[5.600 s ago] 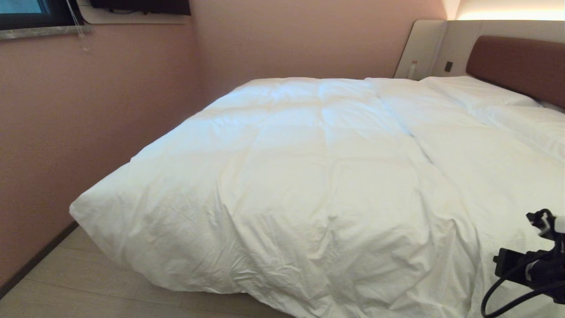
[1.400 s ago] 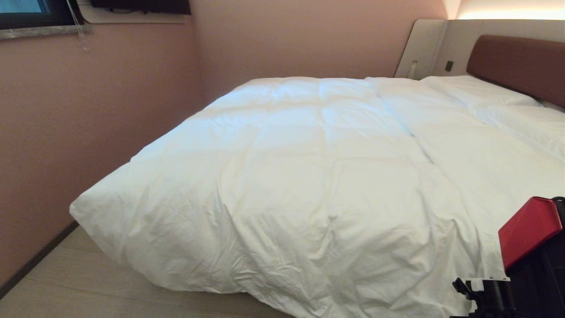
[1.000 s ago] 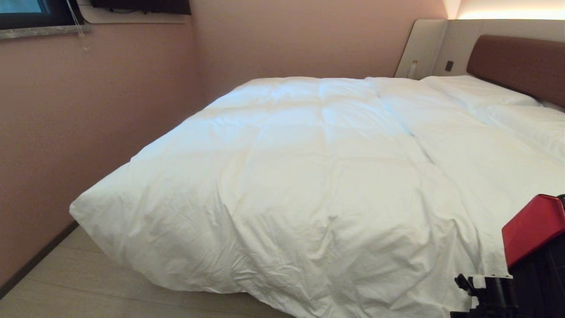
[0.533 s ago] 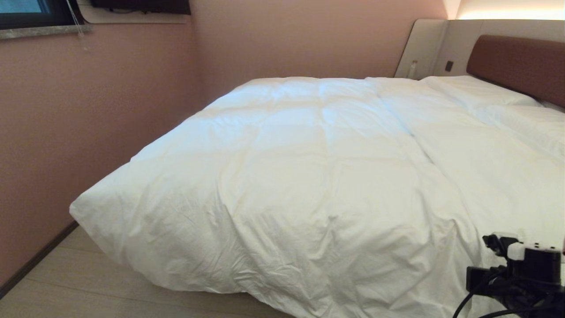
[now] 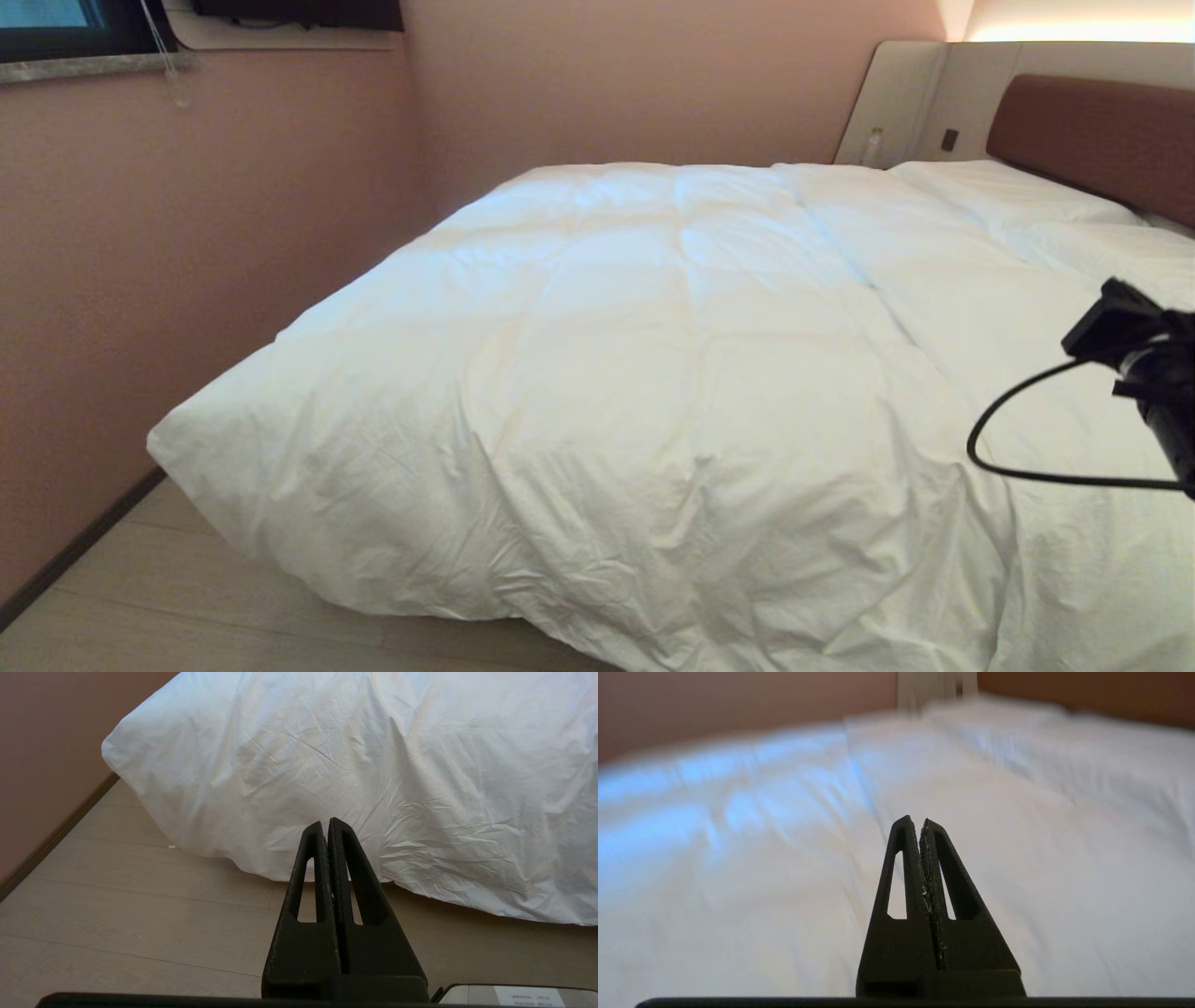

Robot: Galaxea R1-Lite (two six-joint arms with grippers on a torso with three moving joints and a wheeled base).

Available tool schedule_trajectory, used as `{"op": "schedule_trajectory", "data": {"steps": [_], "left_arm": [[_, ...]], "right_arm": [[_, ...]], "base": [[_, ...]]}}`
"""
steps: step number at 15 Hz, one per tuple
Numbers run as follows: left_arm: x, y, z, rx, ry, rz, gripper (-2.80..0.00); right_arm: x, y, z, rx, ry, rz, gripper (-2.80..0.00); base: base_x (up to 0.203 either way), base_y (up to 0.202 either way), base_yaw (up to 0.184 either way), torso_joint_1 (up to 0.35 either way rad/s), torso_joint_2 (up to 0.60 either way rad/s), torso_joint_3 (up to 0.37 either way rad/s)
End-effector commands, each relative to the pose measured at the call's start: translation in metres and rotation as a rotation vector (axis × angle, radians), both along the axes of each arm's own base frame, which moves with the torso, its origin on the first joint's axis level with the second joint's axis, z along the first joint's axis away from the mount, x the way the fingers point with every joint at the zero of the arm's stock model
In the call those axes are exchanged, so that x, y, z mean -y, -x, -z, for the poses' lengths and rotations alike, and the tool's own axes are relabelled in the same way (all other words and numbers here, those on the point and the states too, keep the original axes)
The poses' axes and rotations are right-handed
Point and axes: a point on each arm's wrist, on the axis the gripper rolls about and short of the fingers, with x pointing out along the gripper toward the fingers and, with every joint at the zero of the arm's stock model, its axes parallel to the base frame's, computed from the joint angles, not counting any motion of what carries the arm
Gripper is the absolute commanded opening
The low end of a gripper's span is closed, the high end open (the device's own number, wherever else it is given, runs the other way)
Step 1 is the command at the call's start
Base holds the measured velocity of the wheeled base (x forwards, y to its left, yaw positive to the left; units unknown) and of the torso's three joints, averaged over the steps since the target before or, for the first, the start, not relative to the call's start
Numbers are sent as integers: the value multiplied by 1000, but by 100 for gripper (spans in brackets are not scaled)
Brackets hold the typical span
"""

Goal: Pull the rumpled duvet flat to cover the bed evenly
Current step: Flatten the corners of the folded blanket

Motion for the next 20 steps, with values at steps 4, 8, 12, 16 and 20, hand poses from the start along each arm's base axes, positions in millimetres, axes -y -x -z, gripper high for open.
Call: {"op": "schedule_trajectory", "data": {"steps": [4, 8, 12, 16, 20], "left_arm": [[0, 0, 0, 0, 0, 0, -280], [0, 0, 0, 0, 1, -1, -280], [0, 0, 0, 0, 1, -1, -280], [0, 0, 0, 0, 1, 0, -280], [0, 0, 0, 0, 1, -1, -280]], "right_arm": [[-44, -32, 15, -360, -268, 368, -280], [-47, -36, 44, -601, -542, 334, -280], [-60, -23, 1, -943, -940, 23, -280], [-91, -3, -33, -1053, -943, -143, -280], [-90, 15, -80, -1010, -888, -223, -280]], "base": [[0, 0, 0, 0, 0, 0], [0, 0, 0, 0, 0, 0], [0, 0, 0, 0, 0, 0], [0, 0, 0, 0, 0, 0], [0, 0, 0, 0, 0, 0]]}}
